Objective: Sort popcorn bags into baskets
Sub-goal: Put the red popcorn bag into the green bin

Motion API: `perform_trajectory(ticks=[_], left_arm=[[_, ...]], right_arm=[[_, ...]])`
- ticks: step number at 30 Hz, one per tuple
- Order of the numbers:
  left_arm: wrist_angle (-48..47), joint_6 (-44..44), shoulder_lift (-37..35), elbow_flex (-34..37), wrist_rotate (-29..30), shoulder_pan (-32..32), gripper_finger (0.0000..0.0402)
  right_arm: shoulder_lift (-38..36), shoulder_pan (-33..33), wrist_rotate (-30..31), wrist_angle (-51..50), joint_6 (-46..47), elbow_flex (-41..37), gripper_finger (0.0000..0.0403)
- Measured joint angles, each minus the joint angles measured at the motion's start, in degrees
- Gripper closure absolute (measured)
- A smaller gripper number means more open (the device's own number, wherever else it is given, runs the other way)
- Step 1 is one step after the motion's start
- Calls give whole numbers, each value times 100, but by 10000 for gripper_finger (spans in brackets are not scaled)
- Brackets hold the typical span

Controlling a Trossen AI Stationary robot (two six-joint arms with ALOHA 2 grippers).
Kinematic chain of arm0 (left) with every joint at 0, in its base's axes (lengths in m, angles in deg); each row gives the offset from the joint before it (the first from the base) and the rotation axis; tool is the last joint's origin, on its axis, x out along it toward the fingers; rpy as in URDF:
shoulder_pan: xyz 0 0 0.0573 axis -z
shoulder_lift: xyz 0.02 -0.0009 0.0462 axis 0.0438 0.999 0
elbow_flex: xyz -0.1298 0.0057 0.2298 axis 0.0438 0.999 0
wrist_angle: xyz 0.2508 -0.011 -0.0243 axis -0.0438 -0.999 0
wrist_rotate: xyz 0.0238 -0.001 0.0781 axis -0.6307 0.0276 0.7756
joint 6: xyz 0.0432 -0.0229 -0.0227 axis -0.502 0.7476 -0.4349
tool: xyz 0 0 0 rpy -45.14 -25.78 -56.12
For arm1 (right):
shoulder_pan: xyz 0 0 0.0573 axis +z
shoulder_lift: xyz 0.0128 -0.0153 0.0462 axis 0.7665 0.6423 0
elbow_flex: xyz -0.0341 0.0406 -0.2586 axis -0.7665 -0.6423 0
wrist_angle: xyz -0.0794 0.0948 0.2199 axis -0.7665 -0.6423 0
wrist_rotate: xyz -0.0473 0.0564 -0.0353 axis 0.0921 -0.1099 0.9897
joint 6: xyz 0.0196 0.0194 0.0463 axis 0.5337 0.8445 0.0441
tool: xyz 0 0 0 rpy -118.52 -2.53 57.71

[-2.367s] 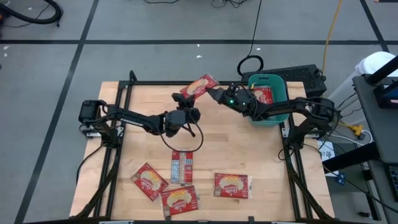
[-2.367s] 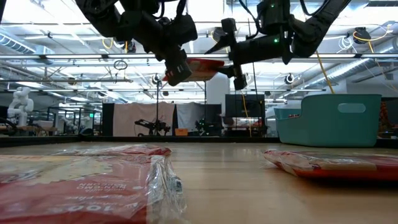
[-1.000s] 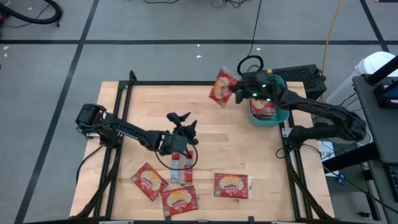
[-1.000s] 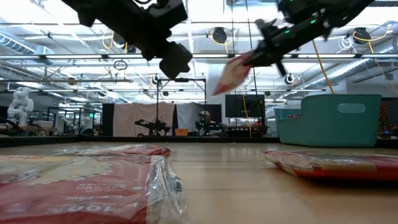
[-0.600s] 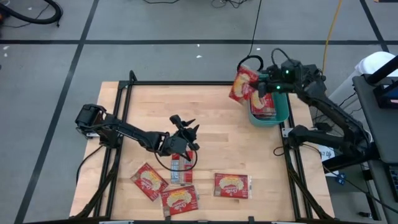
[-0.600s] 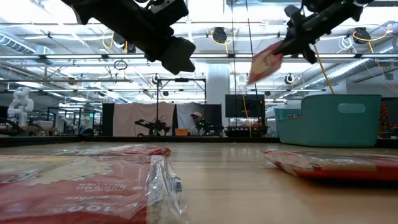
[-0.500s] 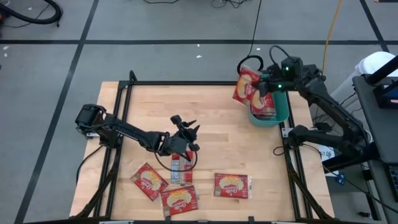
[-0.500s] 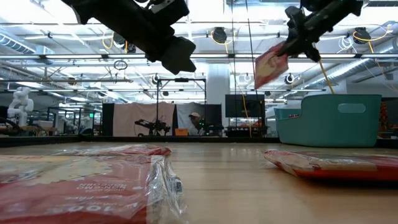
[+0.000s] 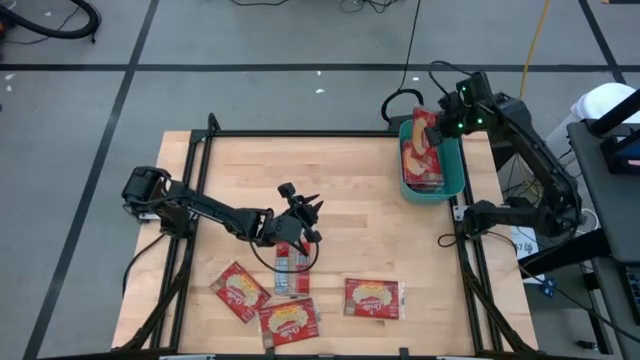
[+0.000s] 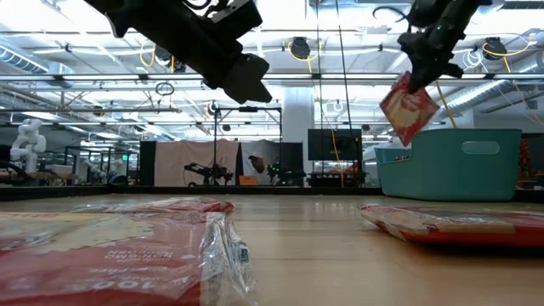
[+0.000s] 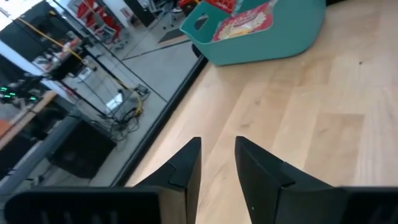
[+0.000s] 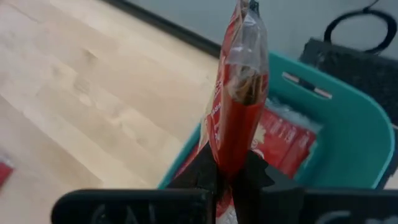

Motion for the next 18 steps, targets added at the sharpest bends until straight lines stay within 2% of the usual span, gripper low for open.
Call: perform_trajectory(ticks=[6,12,18], left_arm=[[-9,64,0,0,-420,-115,304],[-9,47,0,0,-461,-112,304],[-73,50,0,0,-461,-114,304]], right_arm=[[511,-123,-45,-426,-329,1,390],[892,-155,-129,-542,-447,-1,390],[1101,-155,307,-521,-549,-1,380]])
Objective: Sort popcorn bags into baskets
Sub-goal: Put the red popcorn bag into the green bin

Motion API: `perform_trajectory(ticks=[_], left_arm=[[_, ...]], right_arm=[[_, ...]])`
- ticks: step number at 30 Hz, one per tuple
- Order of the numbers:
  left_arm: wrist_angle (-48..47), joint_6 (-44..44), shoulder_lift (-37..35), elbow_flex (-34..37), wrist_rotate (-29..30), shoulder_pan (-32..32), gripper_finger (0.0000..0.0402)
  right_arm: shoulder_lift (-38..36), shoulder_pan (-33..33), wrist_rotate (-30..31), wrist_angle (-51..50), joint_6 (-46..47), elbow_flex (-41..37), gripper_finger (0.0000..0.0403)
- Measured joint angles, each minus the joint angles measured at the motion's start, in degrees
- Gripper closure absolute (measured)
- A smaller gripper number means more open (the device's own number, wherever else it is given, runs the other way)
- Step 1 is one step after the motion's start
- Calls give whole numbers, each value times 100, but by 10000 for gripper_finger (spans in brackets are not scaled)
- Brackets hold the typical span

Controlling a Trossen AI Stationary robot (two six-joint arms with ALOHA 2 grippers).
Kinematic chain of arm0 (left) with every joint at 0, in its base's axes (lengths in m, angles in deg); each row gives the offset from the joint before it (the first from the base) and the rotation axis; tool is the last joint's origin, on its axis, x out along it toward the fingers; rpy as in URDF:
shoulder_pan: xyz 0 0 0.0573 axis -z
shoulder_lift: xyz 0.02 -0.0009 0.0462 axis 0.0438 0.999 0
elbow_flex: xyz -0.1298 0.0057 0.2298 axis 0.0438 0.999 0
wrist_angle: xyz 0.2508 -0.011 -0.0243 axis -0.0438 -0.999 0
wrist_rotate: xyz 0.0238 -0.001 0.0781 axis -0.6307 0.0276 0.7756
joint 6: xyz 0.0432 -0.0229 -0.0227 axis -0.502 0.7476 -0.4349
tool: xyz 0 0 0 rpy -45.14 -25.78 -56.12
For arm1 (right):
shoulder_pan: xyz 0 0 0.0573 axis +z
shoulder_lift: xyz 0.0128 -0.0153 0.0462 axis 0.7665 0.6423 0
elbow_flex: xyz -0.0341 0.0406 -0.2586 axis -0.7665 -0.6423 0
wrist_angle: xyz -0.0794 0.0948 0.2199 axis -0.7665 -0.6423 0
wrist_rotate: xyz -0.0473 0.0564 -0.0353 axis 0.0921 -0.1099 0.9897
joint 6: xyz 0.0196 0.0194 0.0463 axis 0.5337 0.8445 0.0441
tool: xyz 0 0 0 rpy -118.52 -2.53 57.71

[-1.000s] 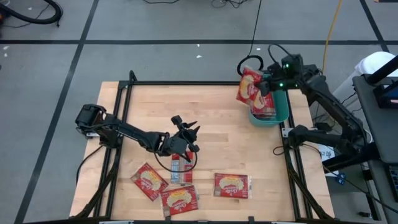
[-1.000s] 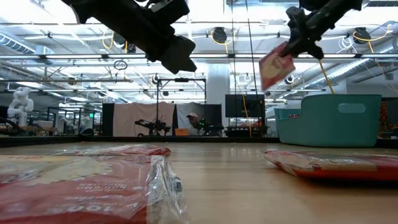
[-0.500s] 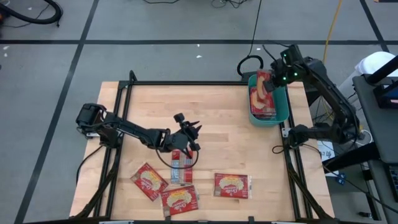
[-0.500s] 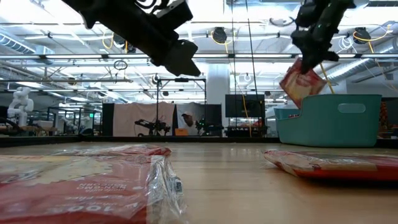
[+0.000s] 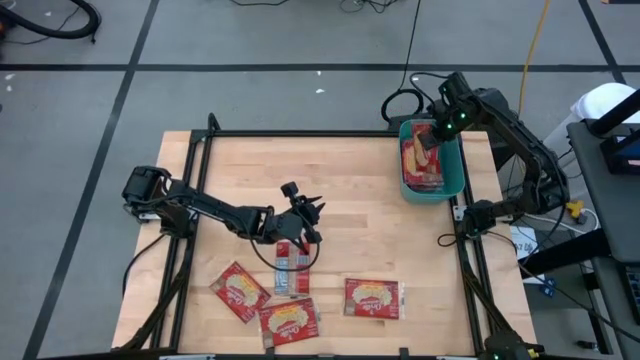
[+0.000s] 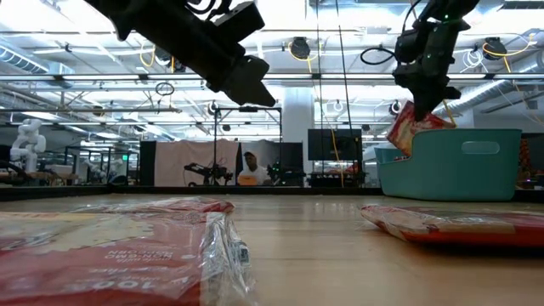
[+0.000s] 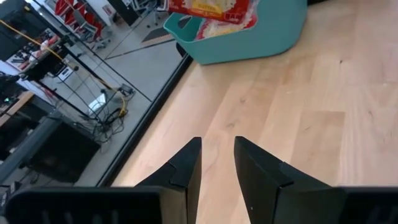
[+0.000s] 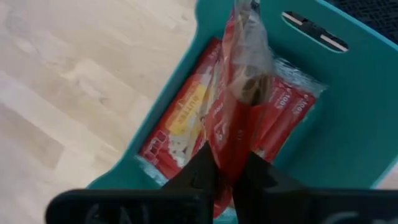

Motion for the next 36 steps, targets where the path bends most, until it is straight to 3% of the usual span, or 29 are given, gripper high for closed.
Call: perform_trajectory(ticks=[15,18,22,29,33,36], left_arm=[[-67,54,0,0,0,0,304],[-67,55,0,0,0,0,304],[-87,41,0,0,2,0,304],[-970,573,0,0,-325,0,304],[-1554,1291,0,0,-743,29,301],[-1864,1695,0,0,-1154,121,287]], right_arm=[[12,236,789,215,144,0,238],[-49,384,1193,306,300,-2,224],[-292,750,1148,405,594,-3,221],[-1452,2193,756,1497,1404,-684,230],[-2207,3505,1098,2388,2449,-1516,231],[-2476,4663,1554,3613,2911,-2306,231]])
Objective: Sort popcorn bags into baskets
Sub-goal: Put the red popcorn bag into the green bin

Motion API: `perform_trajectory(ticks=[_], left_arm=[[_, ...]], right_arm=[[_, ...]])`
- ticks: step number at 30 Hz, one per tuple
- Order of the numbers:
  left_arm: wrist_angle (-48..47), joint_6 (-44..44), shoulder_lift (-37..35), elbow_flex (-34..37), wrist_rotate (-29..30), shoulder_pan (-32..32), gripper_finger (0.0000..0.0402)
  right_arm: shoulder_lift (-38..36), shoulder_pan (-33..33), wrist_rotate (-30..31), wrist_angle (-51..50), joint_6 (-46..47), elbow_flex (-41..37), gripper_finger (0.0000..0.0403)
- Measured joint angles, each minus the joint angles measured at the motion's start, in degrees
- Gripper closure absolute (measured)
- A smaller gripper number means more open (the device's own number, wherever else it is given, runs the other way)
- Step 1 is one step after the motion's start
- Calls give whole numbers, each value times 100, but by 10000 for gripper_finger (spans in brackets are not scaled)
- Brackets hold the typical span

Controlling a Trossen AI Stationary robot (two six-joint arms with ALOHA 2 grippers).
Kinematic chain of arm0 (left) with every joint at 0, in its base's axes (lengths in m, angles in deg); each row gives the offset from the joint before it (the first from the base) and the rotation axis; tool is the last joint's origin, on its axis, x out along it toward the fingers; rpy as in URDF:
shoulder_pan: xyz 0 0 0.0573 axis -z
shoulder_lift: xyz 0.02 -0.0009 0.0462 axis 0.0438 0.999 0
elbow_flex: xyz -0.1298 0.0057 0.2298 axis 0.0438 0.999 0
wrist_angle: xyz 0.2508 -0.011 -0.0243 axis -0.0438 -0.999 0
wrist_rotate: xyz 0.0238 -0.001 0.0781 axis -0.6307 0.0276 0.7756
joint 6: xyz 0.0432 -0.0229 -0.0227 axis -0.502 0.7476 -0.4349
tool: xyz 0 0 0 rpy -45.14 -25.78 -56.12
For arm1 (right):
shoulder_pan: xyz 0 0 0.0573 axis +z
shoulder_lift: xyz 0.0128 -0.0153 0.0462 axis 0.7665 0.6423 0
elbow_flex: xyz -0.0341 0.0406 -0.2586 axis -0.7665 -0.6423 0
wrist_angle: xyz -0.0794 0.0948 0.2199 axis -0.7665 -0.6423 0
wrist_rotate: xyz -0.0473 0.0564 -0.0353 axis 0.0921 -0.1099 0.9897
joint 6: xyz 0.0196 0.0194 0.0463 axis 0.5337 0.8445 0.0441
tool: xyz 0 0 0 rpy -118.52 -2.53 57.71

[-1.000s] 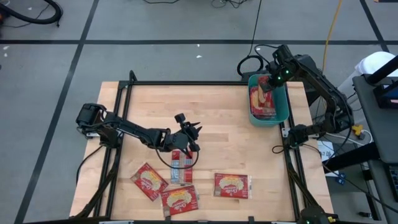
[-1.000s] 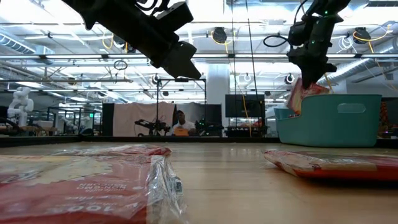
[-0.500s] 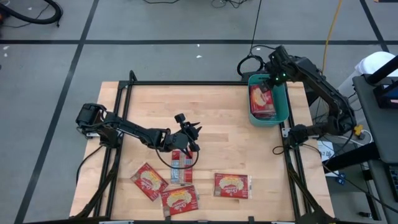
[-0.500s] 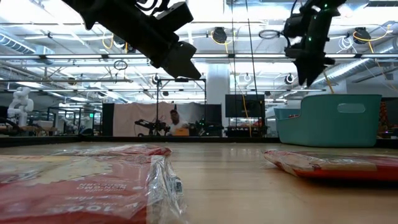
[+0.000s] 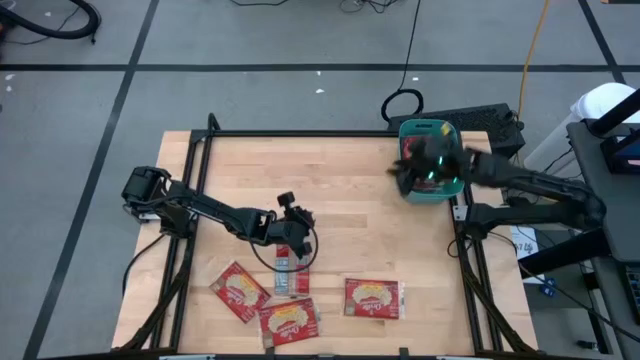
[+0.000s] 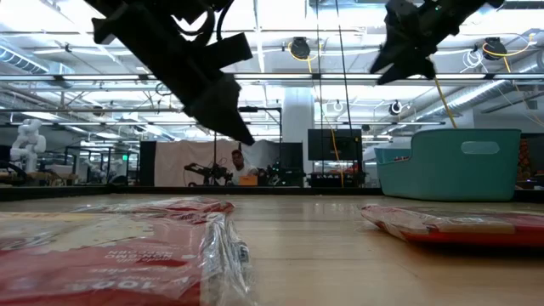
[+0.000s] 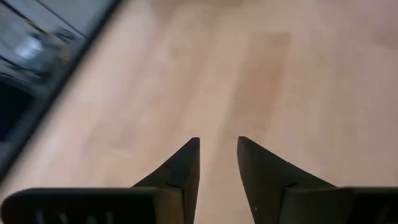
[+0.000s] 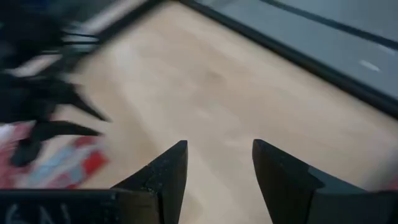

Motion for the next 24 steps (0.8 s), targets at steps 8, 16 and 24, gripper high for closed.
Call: perform_trajectory(ticks=[8,16,24], left_arm=[[-732,618,0,0,-815,531,248],[-910,613,2,0,-992,1598,236],[-1161,1768,2,-1,-915,2487,238]], right_arm=[[660,2439,911,3434,-294,-1291,231],[2071,3636,1598,5072,-902,-1314,232],[2933,3836,1587,6180,-1193,-1314,232]])
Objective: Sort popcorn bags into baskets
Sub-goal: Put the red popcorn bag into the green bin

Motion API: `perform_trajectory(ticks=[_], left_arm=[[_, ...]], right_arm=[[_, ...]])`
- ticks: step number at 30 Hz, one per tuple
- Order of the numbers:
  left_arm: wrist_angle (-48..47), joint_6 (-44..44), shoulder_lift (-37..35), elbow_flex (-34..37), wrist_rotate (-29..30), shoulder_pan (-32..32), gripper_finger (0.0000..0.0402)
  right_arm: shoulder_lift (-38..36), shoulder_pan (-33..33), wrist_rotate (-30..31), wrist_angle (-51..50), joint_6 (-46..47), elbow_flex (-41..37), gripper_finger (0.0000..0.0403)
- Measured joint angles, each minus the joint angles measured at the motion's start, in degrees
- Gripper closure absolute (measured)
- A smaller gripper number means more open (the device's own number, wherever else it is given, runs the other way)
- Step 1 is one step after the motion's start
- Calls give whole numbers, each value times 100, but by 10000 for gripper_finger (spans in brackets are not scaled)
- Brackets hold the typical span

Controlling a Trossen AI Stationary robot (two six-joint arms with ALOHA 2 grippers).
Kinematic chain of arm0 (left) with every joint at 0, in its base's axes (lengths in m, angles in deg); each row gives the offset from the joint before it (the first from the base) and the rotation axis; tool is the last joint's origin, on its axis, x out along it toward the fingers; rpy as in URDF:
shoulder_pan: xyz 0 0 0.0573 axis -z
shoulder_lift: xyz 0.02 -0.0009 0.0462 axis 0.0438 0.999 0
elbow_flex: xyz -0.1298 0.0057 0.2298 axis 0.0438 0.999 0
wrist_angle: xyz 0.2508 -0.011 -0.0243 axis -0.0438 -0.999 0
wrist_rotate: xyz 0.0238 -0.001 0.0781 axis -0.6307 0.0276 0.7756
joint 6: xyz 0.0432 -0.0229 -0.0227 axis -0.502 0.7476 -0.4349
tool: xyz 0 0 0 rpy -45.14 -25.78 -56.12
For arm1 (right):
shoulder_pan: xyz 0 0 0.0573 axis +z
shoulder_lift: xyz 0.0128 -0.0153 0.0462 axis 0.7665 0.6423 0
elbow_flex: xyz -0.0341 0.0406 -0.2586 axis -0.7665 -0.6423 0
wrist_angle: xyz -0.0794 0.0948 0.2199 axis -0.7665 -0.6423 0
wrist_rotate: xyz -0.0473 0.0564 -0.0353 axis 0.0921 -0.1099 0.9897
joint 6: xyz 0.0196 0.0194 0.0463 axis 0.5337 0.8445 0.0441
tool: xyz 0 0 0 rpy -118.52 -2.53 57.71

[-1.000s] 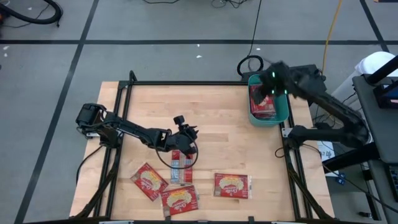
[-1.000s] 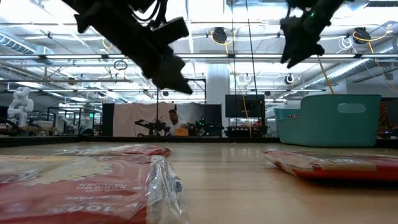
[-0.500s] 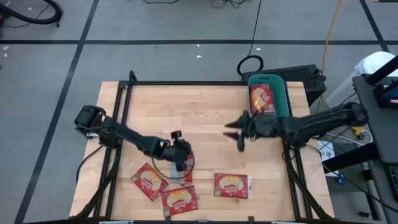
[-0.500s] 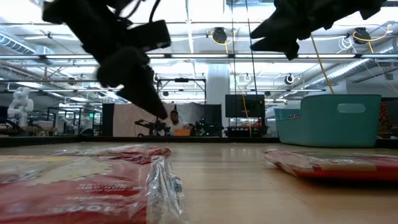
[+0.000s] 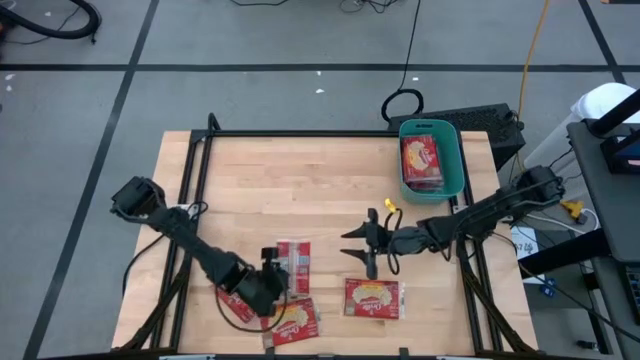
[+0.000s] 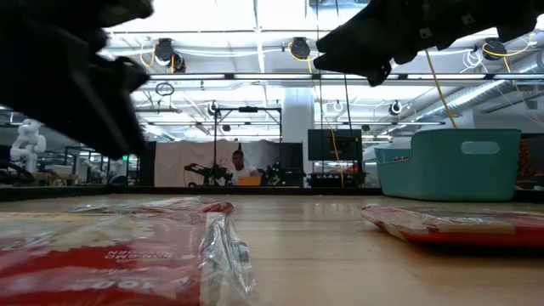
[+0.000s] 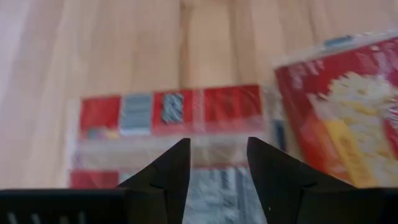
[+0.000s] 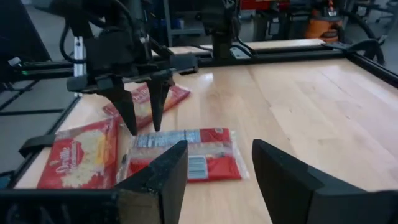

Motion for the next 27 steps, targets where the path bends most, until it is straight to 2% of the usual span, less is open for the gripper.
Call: perform_trajectory(ticks=[6,10,13,21,27], left_arm=[[-223,780,0,1,82,376,225],[-96,784,75,79,87,486,233],[-36,788,100,246,306,438,247],[378,697,85,836,982,-107,284],[1148,409,67,1445,1083,-799,289]], right_arm=[[366,31,-148,537,-57,4,232],[573,91,-155,735,-55,4,232],[697,150,-154,851,-50,4,232],[739,383,-124,864,-51,4,232],[739,421,-120,878,-34,4,232]])
